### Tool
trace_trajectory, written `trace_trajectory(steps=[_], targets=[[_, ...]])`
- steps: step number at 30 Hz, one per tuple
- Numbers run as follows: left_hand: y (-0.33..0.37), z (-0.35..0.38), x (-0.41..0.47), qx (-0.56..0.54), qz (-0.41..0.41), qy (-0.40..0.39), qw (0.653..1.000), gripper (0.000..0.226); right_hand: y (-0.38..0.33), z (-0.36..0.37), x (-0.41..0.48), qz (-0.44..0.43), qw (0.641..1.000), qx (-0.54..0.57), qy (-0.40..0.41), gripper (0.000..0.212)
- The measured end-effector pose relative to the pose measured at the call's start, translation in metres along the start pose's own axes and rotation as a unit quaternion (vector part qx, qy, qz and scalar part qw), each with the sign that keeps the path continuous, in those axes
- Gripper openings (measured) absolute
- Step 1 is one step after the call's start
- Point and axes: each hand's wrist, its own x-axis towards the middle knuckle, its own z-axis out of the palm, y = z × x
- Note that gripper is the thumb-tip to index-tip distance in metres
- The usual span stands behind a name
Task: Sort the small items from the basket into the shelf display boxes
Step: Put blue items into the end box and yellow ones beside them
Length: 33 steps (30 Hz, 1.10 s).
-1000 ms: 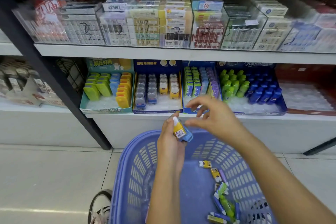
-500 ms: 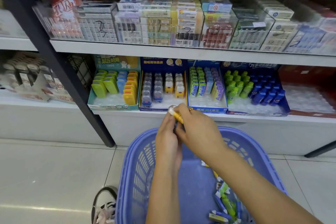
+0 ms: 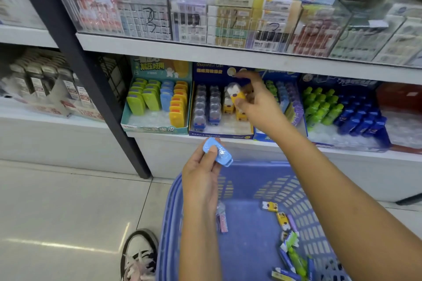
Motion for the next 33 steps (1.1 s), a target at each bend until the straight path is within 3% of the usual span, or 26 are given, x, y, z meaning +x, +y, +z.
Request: trace_trajectory(steps=[2,12,15,18,26,28,31,33], targets=[[0.002,-0.003,0.002,-0.018,-0.009,0.008,1.000,0.022,0.005,0.006,0.010,-0.028,0.998,-0.046,-0.019,0.047],[0.005,-0.011,0.006,-0.035,-0.025,0.010,0.999,0.015,0.030,0.019,0.018,-0.075,0.968,-0.235,-0.054,0.024],[0.008,-0.013,0.006,-0.059,-0.030,-0.007,0.998,0.016,0.035,0.017,0.020,-0.093,0.960,-0.264,-0.022,0.020],[0.011,-0.013,0.005,-0.061,-0.034,-0.030,0.997,0.017,0.035,0.017,0.024,-0.123,0.936,-0.330,-0.001,0.019],[0.024,-0.006,-0.004,-0.051,-0.035,-0.025,0.998,0.028,0.013,0.010,0.028,-0.122,0.877,-0.456,-0.086,0.024],[0.027,-0.007,-0.007,-0.030,-0.013,-0.033,0.999,0.029,0.004,0.012,0.016,-0.102,0.901,-0.415,-0.079,0.031],[0.028,-0.010,-0.010,0.062,0.061,-0.029,0.996,0.028,-0.015,0.021,-0.019,-0.018,0.983,-0.180,-0.042,0.026],[0.030,-0.013,-0.011,0.156,0.143,-0.006,0.977,0.030,-0.032,0.027,-0.037,0.067,0.994,-0.020,-0.082,0.030]])
